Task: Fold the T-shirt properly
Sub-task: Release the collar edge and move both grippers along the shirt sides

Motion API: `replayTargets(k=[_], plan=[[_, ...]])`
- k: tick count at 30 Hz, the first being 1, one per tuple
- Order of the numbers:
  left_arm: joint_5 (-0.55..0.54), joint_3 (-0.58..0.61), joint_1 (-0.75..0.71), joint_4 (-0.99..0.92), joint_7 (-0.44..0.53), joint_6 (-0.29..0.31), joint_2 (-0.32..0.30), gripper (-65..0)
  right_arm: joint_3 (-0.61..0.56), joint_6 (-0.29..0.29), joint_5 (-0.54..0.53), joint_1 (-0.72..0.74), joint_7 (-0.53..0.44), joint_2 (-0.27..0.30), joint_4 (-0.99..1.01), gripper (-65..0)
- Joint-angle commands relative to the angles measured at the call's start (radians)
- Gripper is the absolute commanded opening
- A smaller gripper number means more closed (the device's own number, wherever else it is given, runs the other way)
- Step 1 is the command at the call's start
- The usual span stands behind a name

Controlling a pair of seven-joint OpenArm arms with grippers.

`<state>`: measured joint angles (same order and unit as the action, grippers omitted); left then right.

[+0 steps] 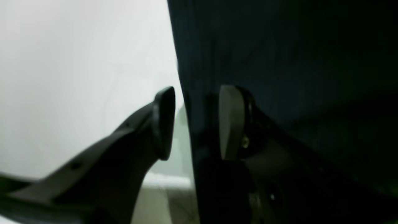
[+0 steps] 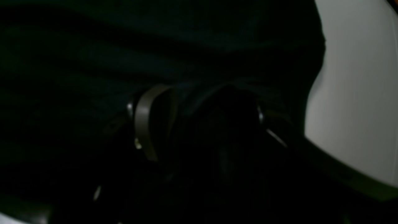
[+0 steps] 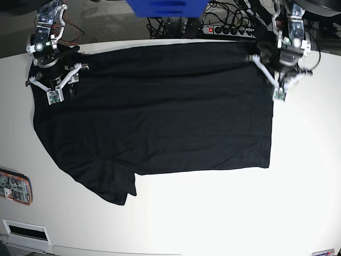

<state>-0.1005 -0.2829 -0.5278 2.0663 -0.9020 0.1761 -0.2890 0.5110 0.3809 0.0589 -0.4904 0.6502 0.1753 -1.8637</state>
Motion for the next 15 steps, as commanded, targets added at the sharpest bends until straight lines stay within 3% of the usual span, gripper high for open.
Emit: replayTargets(k=[1,15], plan=[[0.002,-0.006,0.016,0.018,0.021,-0.003,-0.008,-43.6,-0.008,-0.001,-0.006,0.009,-0.028,0.011,-0.023,-32.5],[0.0,0.004,0.22,0.007,0.24,-0.002,-0.008,-43.3,-0.084,0.0,-0.003,0.161,-0.028,0.019,-0.035,-32.2]])
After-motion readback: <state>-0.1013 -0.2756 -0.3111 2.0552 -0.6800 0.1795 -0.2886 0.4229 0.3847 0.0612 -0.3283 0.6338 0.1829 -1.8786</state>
